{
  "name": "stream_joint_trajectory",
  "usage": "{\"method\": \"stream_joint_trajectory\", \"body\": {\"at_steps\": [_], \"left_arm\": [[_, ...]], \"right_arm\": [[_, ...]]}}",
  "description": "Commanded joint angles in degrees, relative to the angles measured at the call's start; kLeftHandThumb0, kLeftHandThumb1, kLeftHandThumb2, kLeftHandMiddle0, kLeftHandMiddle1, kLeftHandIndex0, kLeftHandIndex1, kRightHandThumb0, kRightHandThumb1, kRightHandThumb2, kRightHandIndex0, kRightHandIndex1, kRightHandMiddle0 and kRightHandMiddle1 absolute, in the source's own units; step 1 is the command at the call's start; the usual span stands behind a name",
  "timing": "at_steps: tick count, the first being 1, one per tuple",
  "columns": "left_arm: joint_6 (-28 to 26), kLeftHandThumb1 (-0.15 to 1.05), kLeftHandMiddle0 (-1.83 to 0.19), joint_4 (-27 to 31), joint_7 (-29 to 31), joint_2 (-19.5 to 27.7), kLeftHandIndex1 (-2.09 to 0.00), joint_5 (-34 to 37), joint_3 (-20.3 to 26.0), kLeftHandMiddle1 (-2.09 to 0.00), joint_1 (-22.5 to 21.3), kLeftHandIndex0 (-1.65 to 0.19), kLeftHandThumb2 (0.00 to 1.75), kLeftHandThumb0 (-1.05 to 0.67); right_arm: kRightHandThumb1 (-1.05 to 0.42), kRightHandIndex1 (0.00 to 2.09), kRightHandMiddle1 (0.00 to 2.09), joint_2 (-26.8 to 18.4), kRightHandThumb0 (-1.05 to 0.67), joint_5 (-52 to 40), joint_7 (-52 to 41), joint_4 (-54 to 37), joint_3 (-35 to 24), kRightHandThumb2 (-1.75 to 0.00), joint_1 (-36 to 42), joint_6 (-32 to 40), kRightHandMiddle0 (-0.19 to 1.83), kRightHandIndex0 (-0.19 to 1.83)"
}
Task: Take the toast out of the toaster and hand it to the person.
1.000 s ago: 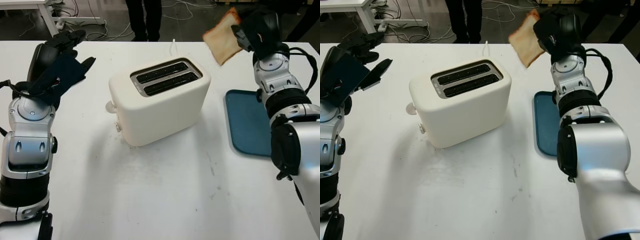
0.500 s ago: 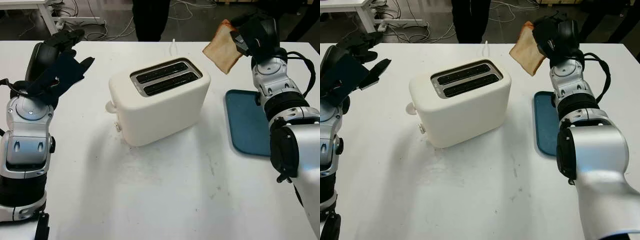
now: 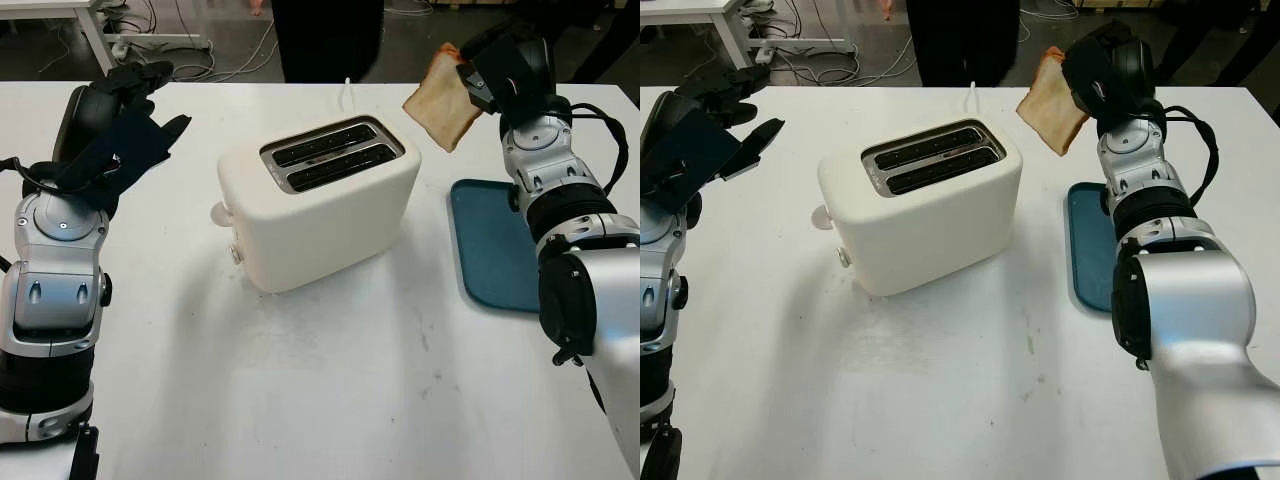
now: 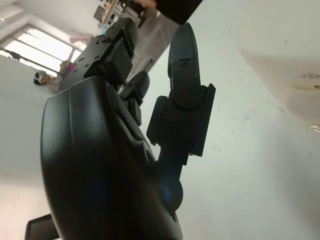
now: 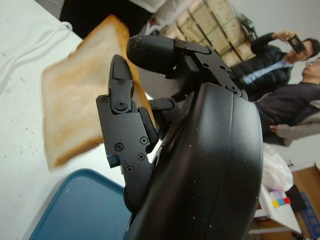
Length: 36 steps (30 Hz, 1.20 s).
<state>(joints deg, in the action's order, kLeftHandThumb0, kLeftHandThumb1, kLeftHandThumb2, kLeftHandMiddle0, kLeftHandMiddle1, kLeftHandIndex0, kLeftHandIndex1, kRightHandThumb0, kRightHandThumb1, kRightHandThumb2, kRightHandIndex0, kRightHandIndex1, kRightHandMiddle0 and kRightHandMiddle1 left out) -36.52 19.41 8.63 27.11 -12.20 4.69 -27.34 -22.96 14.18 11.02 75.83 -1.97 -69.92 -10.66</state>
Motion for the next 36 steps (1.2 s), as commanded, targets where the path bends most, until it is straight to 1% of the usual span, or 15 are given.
{"method": "stream_joint_trajectory", "body": {"at_steps": [1, 2, 5, 9, 11, 14, 18, 22, 23, 25, 26, 28, 29, 31, 36], "left_arm": [[-0.1, 0.92, -0.15, 0.2, -0.2, -0.3, -0.04, -0.2, 0.3, -0.65, 0.0, -0.50, 0.40, -0.46], [-0.3, 0.92, -0.14, 0.2, -0.1, -0.3, -0.03, -0.2, 0.3, -0.65, -0.1, -0.48, 0.40, -0.46], [-0.2, 0.92, -0.12, 0.2, 0.0, -0.1, -0.03, -0.3, 0.2, -0.64, 0.0, -0.48, 0.40, -0.45], [-0.3, 0.92, -0.14, 0.4, -0.2, -0.5, -0.01, 0.1, 0.6, -0.65, 0.0, -0.44, 0.40, -0.46], [-0.7, 0.92, -0.13, 0.5, -0.2, -0.6, -0.01, -0.1, 0.5, -0.65, 0.0, -0.44, 0.40, -0.46], [-0.9, 0.92, -0.13, 0.5, -0.1, -0.3, -0.01, -0.5, 0.2, -0.64, -0.1, -0.45, 0.41, -0.46], [-0.9, 0.92, -0.13, 0.8, -0.3, -0.8, -0.01, -0.2, 0.6, -0.65, 0.0, -0.45, 0.40, -0.47], [-1.3, 0.92, -0.13, 0.9, -0.4, -0.6, 0.00, -0.5, 0.4, -0.65, 0.0, -0.44, 0.40, -0.46], [-1.3, 0.92, -0.13, 0.9, -0.4, -0.7, 0.00, -0.5, 0.5, -0.64, 0.0, -0.43, 0.40, -0.46], [-1.7, 0.92, -0.13, 1.1, -0.5, -0.8, -0.01, -0.5, 0.5, -0.64, 0.0, -0.44, 0.40, -0.46], [-1.5, 0.92, -0.13, 1.1, -0.5, -0.7, -0.01, -0.6, 0.4, -0.64, 0.0, -0.44, 0.40, -0.46], [-0.8, 0.92, -0.14, 1.0, -0.4, -0.5, -0.01, -0.6, 0.4, -0.64, 0.2, -0.45, 0.40, -0.47], [-0.6, 0.92, -0.14, 0.9, -0.3, -0.4, -0.01, -0.4, 0.5, -0.64, 0.3, -0.45, 0.40, -0.47], [-0.7, 0.92, -0.14, 0.9, -0.2, -0.5, 0.00, -0.3, 0.6, -0.64, 0.3, -0.43, 0.41, -0.46], [-1.1, 0.92, -0.15, 1.0, -0.3, -0.7, 0.00, -0.3, 0.6, -0.64, 0.3, -0.43, 0.41, -0.47]], "right_arm": [[-0.92, 1.75, 1.74, 0.3, -0.23, -0.4, 0.4, 0.2, -0.2, -0.30, -0.6, 0.6, 0.40, 0.68], [-0.92, 1.75, 1.74, 0.3, -0.23, -0.3, 0.4, 0.2, -0.2, -0.30, -0.6, 0.5, 0.42, 0.72], [-0.92, 1.75, 1.74, 0.3, -0.21, -0.5, 0.3, 0.1, -0.4, -0.31, -0.6, 0.4, 0.40, 0.70], [-0.92, 1.75, 1.75, 0.4, -0.22, -0.3, 0.3, 0.0, -0.3, -0.31, -0.7, 0.4, 0.42, 0.73], [-0.92, 1.75, 1.75, 0.4, -0.24, -0.3, 0.5, 0.0, -0.3, -0.31, -0.8, 1.1, 0.40, 0.70], [-0.92, 1.75, 1.75, 0.4, -0.24, -0.3, 0.4, 0.0, -0.2, -0.30, -0.9, 1.4, 0.32, 0.65], [-0.92, 1.75, 1.75, 0.3, -0.24, -0.4, 0.0, -0.1, -0.3, -0.30, -0.7, 0.6, 0.38, 0.70], [-0.92, 1.75, 1.75, 0.2, -0.21, 0.1, 0.0, 0.0, 0.2, -0.30, -0.6, 0.6, 0.41, 0.70], [-0.92, 1.75, 1.66, 0.2, -0.22, 0.4, 0.3, 0.1, 0.5, -0.30, -0.6, 0.7, 0.42, 0.68], [-0.92, 1.75, 1.42, 0.2, -0.23, 0.5, 0.6, 0.0, 0.8, -0.30, -0.6, 0.5, 0.52, 0.65], [-0.92, 1.75, 1.40, 0.2, -0.23, 0.0, 0.3, 0.0, 0.4, -0.30, -0.5, 0.2, 0.53, 0.65], [-0.92, 1.75, 1.48, 0.3, -0.23, -0.5, 0.2, 0.0, 0.1, -0.29, -0.5, 0.3, 0.49, 0.65], [-0.92, 1.75, 1.62, 0.3, -0.23, -0.3, 0.2, 0.0, 0.3, -0.30, -0.5, 0.3, 0.44, 0.68], [-0.92, 1.75, 1.72, 0.2, -0.23, 0.0, 0.5, 0.0, 0.6, -0.30, -0.5, 0.3, 0.42, 0.71], [-0.92, 1.75, 1.74, 0.1, -0.22, -0.2, 0.0, 0.0, 0.6, -0.31, -0.3, -0.4, 0.43, 0.71]]}}
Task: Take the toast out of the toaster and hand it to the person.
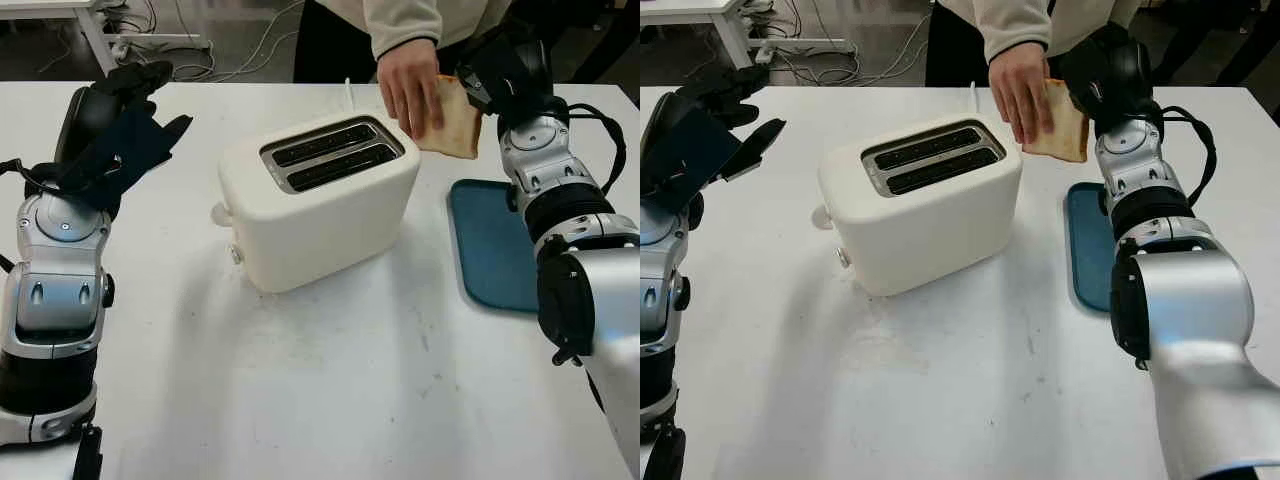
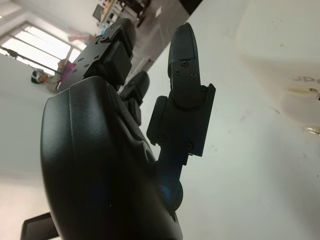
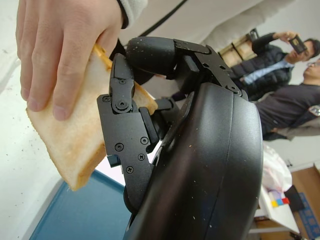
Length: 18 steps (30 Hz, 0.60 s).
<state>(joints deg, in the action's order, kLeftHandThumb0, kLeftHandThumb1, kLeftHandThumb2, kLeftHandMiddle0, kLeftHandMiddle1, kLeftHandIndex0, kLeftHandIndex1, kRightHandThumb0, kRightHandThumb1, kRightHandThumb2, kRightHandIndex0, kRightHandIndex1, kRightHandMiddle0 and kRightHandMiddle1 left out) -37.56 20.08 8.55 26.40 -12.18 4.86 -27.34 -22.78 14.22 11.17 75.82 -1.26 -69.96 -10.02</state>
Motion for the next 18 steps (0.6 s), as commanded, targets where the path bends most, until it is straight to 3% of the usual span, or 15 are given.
{"method": "stream_joint_trajectory", "body": {"at_steps": [1, 6, 7, 8, 10, 11, 13, 18], "left_arm": [[-0.1, 0.92, -0.16, 0.4, -0.3, -0.1, -0.01, -0.2, 0.6, -0.64, 0.3, -0.43, 0.41, -0.48], [-0.1, 0.92, -0.18, 0.6, -0.5, -0.6, 0.00, 0.0, 0.9, -0.64, 0.6, -0.43, 0.40, -0.49], [0.1, 0.92, -0.18, 0.6, -0.5, -0.9, 0.00, 0.3, 1.2, -0.64, 0.7, -0.43, 0.40, -0.48], [0.2, 0.92, -0.17, 0.6, -0.5, -1.1, 0.00, 0.6, 1.5, -0.63, 0.8, -0.43, 0.40, -0.49], [0.7, 0.92, -0.15, 0.7, -0.4, -1.3, 0.00, 0.7, 1.9, -0.62, 1.2, -0.42, 0.39, -0.49], [0.9, 0.92, -0.14, 0.7, -0.4, -1.4, 0.00, 0.8, 2.2, -0.62, 1.4, -0.42, 0.40, -0.49], [1.4, 0.92, -0.14, 0.7, -0.5, -1.9, 0.00, 1.3, 3.0, -0.63, 2.0, -0.42, 0.40, -0.50], [2.1, 0.92, -0.17, 3.2, -2.5, -6.1, -0.02, 4.4, 6.5, -0.71, 4.5, -0.45, 0.42, -0.51]], "right_arm": [[-0.92, 1.75, 1.74, 0.0, -0.24, -0.2, -0.1, 0.0, -0.2, -0.32, -0.2, -1.0, 0.45, 0.72], [-0.92, 1.75, 1.75, 0.5, -0.27, -2.4, -1.7, -0.2, -2.2, -0.34, -0.1, -2.3, 0.47, 0.73], [-0.92, 1.70, 1.62, 0.4, -0.40, -2.6, -3.0, -0.2, -2.3, -0.35, -0.2, -2.3, 0.50, 0.70], [-0.92, 1.32, 1.19, 0.2, -0.53, -3.1, -4.9, -0.3, -2.6, -0.42, -0.3, -2.3, 0.51, 0.64], [-0.92, 0.69, 0.56, -0.4, -0.73, -2.6, -9.5, -0.5, -1.7, -0.50, -0.7, -2.0, 0.57, 0.59], [-0.92, 0.36, 0.25, -0.8, -0.86, -2.7, -12.2, -0.8, -1.6, -0.61, -0.8, -2.1, 0.41, 0.33], [-0.92, 0.15, 0.07, -1.1, -0.92, -4.1, -16.5, -1.4, -2.5, -0.68, -0.6, -2.6, 0.21, 0.13], [-0.92, 0.08, 0.00, -1.1, -0.95, -6.6, -19.5, -4.0, -4.0, -0.72, 1.5, -4.6, 0.09, 0.03]]}}
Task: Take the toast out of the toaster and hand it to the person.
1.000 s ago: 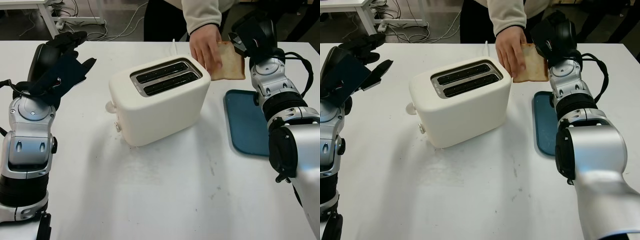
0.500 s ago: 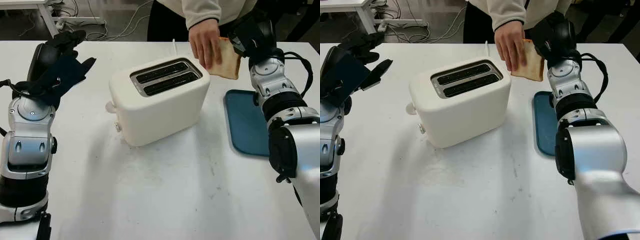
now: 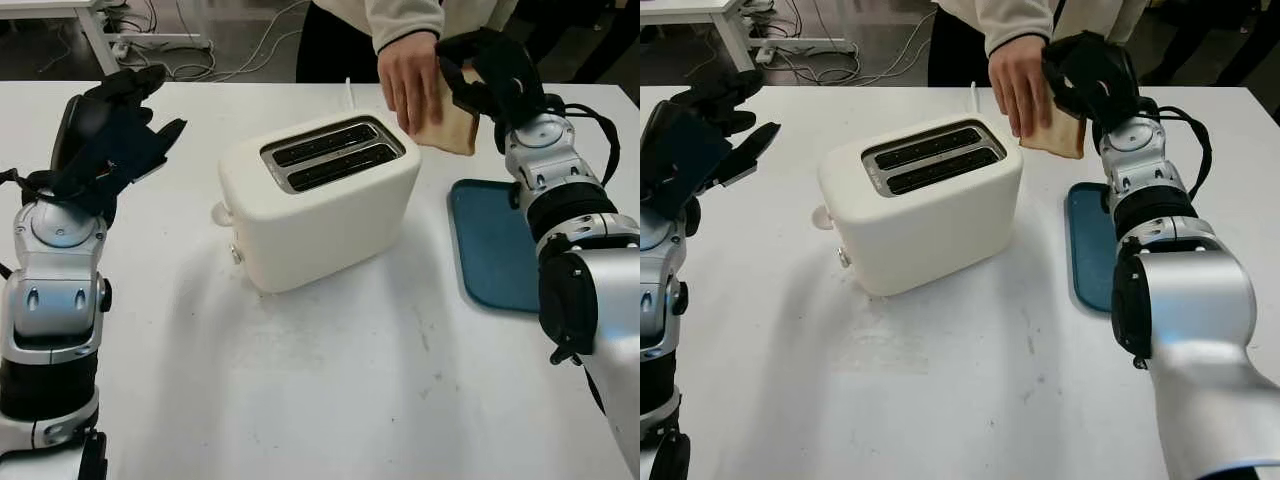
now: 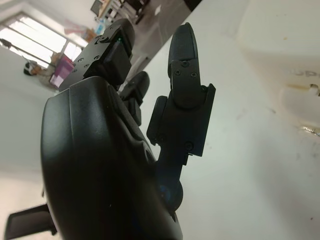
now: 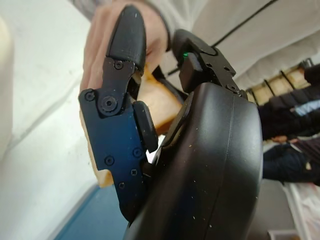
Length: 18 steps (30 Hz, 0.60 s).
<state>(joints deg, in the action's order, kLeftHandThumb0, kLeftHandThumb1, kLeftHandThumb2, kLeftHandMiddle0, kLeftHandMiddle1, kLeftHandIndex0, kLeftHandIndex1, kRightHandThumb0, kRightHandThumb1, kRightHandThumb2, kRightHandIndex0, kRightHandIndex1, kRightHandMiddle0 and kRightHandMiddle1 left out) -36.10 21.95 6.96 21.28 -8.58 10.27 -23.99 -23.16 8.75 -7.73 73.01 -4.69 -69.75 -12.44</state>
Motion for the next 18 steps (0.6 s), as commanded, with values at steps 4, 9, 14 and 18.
{"method": "stream_joint_trajectory", "body": {"at_steps": [4, 9, 14, 18], "left_arm": [[1.6, 0.92, -0.10, 3.5, -2.3, -3.0, -0.01, 2.0, 2.7, -0.79, 4.3, -0.43, 0.42, -0.49], [5.4, 0.92, -0.05, 6.0, -3.9, -6.7, 0.00, 4.8, 4.7, -0.83, 9.9, -0.40, 0.45, -0.53], [4.7, 0.92, 0.00, 13.3, -6.2, -12.6, 0.00, 6.9, 4.3, -0.73, 16.5, -0.32, 0.51, -0.50], [8.8, 0.92, 0.00, 14.2, -7.2, -14.6, 0.00, 5.3, 1.0, -0.71, 22.0, -0.30, 0.50, -0.60]], "right_arm": [[-0.92, 0.10, 0.03, -0.2, -0.94, -3.0, -1.8, -5.0, -1.5, -0.78, 5.5, -6.8, 0.13, 0.04], [-0.92, 0.00, 0.00, 1.6, -0.87, -7.4, -4.2, -14.1, -3.5, -0.76, 15.4, -11.7, 0.01, 0.00], [-0.92, 0.00, 0.00, 4.7, -0.80, -14.8, -8.7, -32.8, -5.0, -0.76, 30.8, -7.5, 0.00, 0.00], [-0.92, 0.00, 0.00, 7.9, -0.78, -16.4, -8.8, -46.1, -3.3, -0.82, 42.0, -3.0, 0.00, 0.00]]}}
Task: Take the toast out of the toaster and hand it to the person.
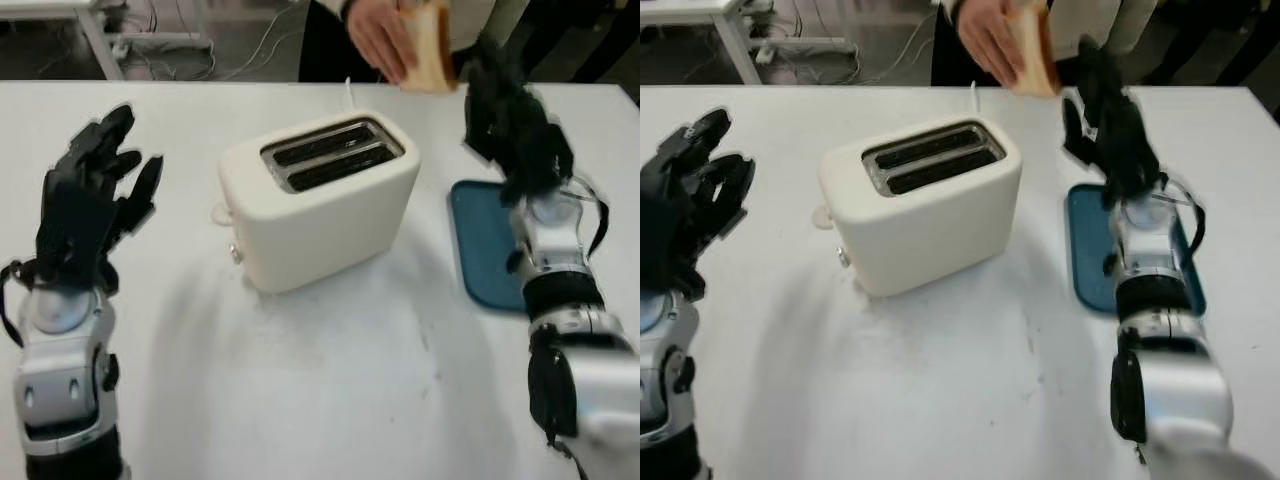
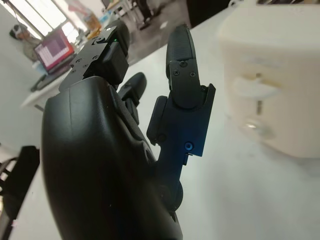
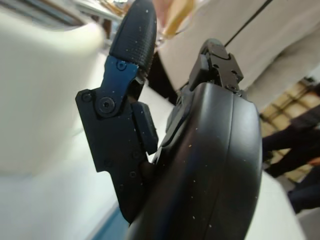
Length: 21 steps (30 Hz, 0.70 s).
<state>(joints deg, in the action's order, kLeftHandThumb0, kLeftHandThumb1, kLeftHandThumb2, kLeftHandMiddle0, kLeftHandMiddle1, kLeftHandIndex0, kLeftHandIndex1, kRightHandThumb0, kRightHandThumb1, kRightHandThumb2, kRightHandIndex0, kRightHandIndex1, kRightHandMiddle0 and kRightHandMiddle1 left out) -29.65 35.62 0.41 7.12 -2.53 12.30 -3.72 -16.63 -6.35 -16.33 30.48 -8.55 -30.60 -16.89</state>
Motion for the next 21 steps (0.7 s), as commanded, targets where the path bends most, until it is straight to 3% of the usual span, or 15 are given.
{"method": "stream_joint_trajectory", "body": {"at_steps": [1, 10, 14, 21], "left_arm": [[3.8, 0.92, -0.01, 0.2, -1.2, -1.0, -0.01, -1.4, -2.0, -0.72, 2.9, -0.31, 0.51, -0.62], [12.7, 0.92, 0.00, -2.7, -4.4, -4.2, 0.00, -3.6, -6.1, -0.72, 7.5, -0.31, 0.59, -0.64], [15.3, 0.92, 0.00, -4.3, -4.3, -5.5, -0.01, -2.6, -7.5, -0.65, 9.2, -0.28, 0.63, -0.64], [25.4, 0.92, 0.00, -11.1, -4.9, -8.2, 0.00, -1.6, -9.5, -0.62, 11.4, -0.25, 0.68, -0.67]], "right_arm": [[-0.92, 0.00, 0.00, 2.3, -0.77, -1.0, 0.0, -5.9, 1.3, -0.83, 5.3, 1.8, 0.00, 0.00], [-0.92, 0.00, 0.00, 7.4, -0.79, 5.2, 5.4, -24.9, 7.1, -0.92, 21.9, 5.1, 0.00, 0.00], [-0.92, 0.00, 0.00, 9.2, -0.78, 5.4, 6.9, -27.7, 8.1, -0.96, 26.6, 4.0, 0.01, 0.00], [-0.92, 0.00, 0.00, 10.9, -0.71, -1.2, 1.5, -30.2, 8.9, -0.91, 34.0, -0.1, 0.00, 0.00]]}}
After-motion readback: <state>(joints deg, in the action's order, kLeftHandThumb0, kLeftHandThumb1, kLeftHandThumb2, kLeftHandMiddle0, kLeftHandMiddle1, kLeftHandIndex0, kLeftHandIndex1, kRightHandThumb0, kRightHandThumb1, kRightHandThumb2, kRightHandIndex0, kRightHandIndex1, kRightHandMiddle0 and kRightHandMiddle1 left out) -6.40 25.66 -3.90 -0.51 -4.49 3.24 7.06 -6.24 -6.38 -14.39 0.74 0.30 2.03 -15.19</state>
